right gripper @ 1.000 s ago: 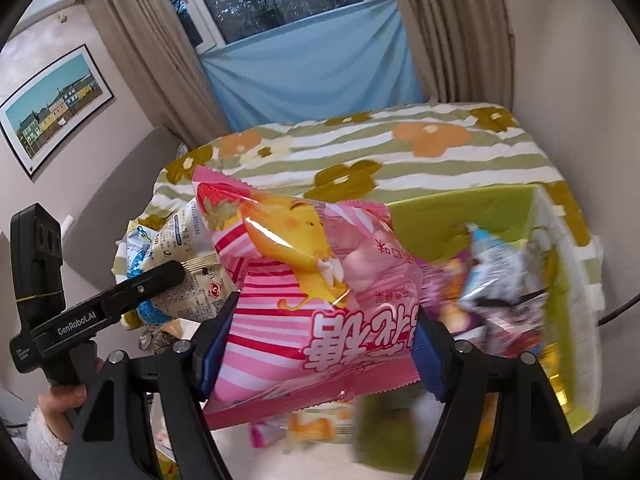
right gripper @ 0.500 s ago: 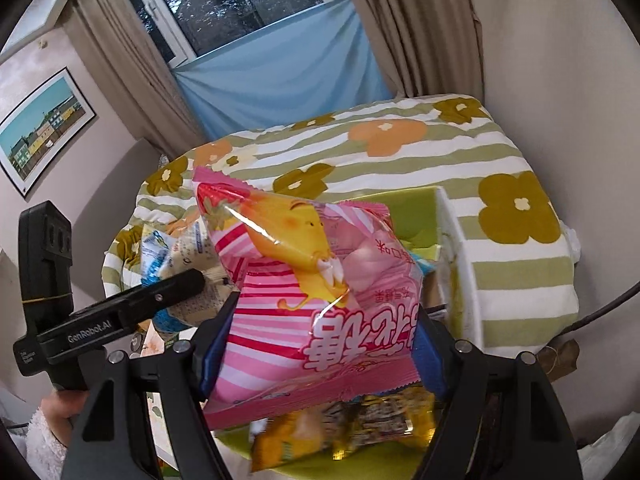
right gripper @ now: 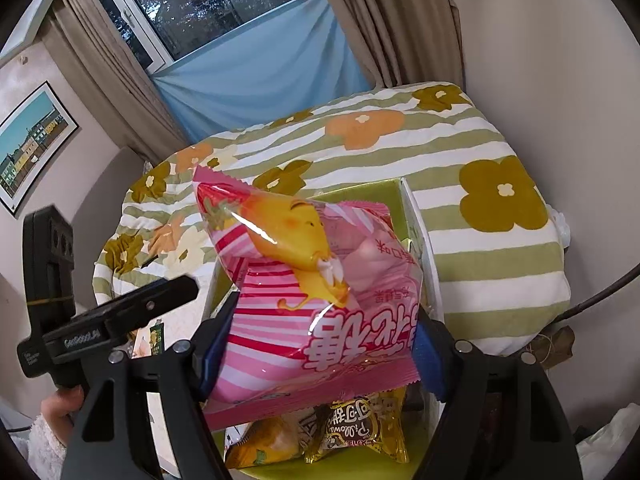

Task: Organize snacks
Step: 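Lift both packs into the yellow-green box and open both grippers, then move both tools back toward the last snacks on the table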

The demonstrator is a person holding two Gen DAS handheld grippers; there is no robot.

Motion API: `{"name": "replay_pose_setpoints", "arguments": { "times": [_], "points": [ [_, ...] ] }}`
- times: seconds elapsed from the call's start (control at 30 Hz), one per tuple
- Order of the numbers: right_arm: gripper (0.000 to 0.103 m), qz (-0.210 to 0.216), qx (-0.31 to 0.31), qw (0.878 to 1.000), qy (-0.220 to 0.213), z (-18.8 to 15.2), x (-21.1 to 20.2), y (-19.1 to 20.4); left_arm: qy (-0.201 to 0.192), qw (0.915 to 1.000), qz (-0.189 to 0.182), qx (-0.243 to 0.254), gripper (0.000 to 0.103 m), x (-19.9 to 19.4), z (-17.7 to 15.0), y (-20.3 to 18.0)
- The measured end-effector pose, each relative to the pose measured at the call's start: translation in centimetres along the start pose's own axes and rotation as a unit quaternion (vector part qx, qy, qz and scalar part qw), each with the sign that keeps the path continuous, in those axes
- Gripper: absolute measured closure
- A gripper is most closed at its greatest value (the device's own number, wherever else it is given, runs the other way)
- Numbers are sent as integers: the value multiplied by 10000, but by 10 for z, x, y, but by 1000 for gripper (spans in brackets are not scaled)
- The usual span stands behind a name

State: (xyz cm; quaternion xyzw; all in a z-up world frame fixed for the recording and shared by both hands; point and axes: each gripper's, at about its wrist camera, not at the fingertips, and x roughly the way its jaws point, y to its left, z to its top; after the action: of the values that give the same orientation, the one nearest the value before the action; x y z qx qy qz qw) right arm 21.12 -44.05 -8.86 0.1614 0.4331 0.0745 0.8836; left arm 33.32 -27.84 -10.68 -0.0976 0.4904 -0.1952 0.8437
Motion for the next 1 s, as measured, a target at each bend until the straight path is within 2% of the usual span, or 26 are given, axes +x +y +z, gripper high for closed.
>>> {"name": "replay_pose_setpoints", "arguments": {
  "times": [0.3, 0.47, 0.57, 0.6, 0.83, 1.0],
  "points": [
    [29, -81, -9, 9997, 218, 13, 35, 1, -15, 9993, 373, 36, 2, -14, -15, 27],
    [26, -102, 70, 9987, 501, 20, 59, 0, -75, 9992, 397, -62, 2, -20, -15, 38],
    [11, -168, 166, 9991, 364, 18, 58, -1, -113, 9993, 365, -55, 2, -23, -18, 40],
    [10, -170, 187, 9992, 303, 17, 56, -2, -113, 9992, 389, -41, 2, -23, -19, 41],
    [9, -430, 45, 9991, -20, 4, 37, -5, -67, 9993, 372, 3, 2, -23, -24, 39],
    [9, -230, 114, 9996, -99, 5, 23, -9, -257, 9992, 291, -8, 2, -41, -24, 34]
  ]
}}
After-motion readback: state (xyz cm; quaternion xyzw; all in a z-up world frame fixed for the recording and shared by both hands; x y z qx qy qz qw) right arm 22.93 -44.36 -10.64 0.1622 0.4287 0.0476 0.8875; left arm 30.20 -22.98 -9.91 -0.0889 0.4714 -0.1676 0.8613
